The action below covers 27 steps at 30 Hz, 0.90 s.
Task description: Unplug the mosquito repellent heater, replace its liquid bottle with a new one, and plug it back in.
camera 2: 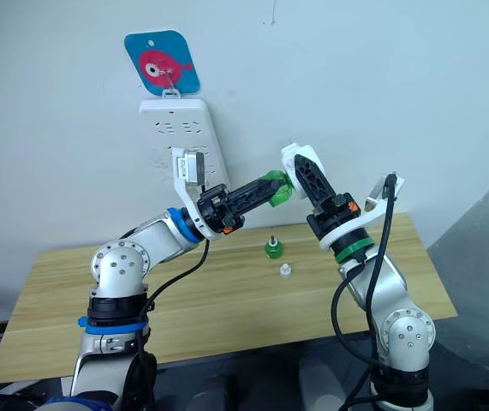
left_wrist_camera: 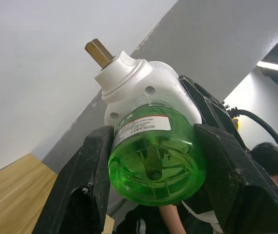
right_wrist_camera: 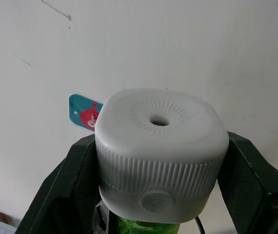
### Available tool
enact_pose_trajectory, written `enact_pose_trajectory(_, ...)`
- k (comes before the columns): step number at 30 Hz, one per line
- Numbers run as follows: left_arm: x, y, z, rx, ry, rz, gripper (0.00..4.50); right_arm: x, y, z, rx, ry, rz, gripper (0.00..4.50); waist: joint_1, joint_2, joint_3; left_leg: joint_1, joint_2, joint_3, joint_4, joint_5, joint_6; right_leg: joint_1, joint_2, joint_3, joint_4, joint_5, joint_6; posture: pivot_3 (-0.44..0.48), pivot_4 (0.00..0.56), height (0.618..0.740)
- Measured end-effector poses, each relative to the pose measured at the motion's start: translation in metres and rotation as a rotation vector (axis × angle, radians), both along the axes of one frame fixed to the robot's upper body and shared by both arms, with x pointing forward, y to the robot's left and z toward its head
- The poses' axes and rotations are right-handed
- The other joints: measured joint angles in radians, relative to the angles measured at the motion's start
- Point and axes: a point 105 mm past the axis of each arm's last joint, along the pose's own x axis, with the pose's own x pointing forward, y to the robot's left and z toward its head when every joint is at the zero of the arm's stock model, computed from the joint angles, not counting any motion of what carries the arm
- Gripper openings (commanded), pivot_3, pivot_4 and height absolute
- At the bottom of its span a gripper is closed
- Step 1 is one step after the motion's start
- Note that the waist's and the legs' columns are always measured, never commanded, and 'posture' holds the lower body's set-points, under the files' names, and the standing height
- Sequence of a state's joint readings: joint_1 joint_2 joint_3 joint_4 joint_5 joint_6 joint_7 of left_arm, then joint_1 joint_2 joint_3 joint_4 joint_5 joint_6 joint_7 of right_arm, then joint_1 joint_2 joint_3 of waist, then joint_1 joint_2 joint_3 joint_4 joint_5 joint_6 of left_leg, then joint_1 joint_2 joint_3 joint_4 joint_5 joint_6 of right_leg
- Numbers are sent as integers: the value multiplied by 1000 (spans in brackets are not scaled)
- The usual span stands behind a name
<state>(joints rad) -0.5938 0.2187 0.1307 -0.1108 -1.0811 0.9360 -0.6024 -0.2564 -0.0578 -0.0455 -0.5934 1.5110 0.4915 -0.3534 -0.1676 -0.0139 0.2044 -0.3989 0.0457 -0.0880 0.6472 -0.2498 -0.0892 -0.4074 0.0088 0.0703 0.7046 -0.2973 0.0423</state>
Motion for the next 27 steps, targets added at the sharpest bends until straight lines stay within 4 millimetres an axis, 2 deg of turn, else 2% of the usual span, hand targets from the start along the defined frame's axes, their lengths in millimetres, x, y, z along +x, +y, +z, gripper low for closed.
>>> enact_pose_trajectory(6,-1,0,-2,31,-8,3,2291,0,0,-1,1,4,3,2984,0,0,0,0,0,0,0,0,0,0,0,0,0,0,0,-209,144,725)
enact_pose_trajectory(8,0,2,-4,60,-21,10,3013,0,2,-3,-1,13,7,2984,0,0,0,0,0,0,0,0,0,0,0,0,0,0,0,-207,145,725)
enact_pose_trajectory(9,-1,3,-6,84,-34,14,3239,1,2,-4,-2,16,6,2984,0,0,0,0,0,0,0,0,0,0,0,0,0,0,0,-207,145,725)
enact_pose_trajectory(13,-4,4,-30,196,-23,6,4417,0,2,-4,0,14,8,2984,0,1,0,0,0,0,-1,0,0,0,0,0,0,0,0,-210,146,725)
enact_pose_trajectory(15,-5,12,-37,259,-52,25,4500,1,1,-4,-4,13,5,2983,-1,1,0,0,0,0,-1,0,0,0,0,0,0,0,0,-215,149,725)
enact_pose_trajectory(18,-4,32,-44,336,-95,90,4500,2,-4,-6,-70,2,-19,2983,-1,1,0,1,0,0,-1,-2,3,0,0,1,0,0,0,-211,152,725)
enact_pose_trajectory(21,1,62,-51,431,-145,219,4500,5,-15,-11,-238,-23,-92,2983,1,1,0,0,0,0,-1,-2,3,-1,0,1,0,0,0,-199,155,725)
enact_pose_trajectory(24,5,94,-48,511,-236,406,4500,4,-22,-8,-460,-116,-148,2983,4,1,0,0,0,1,-1,-2,4,-1,0,1,-1,0,0,-176,156,725)
enact_pose_trajectory(27,10,123,-39,542,-283,577,4500,1,-23,0,-575,-200,-159,2983,7,1,0,0,1,0,-1,-2,4,-1,0,1,-1,0,0,-169,158,725)
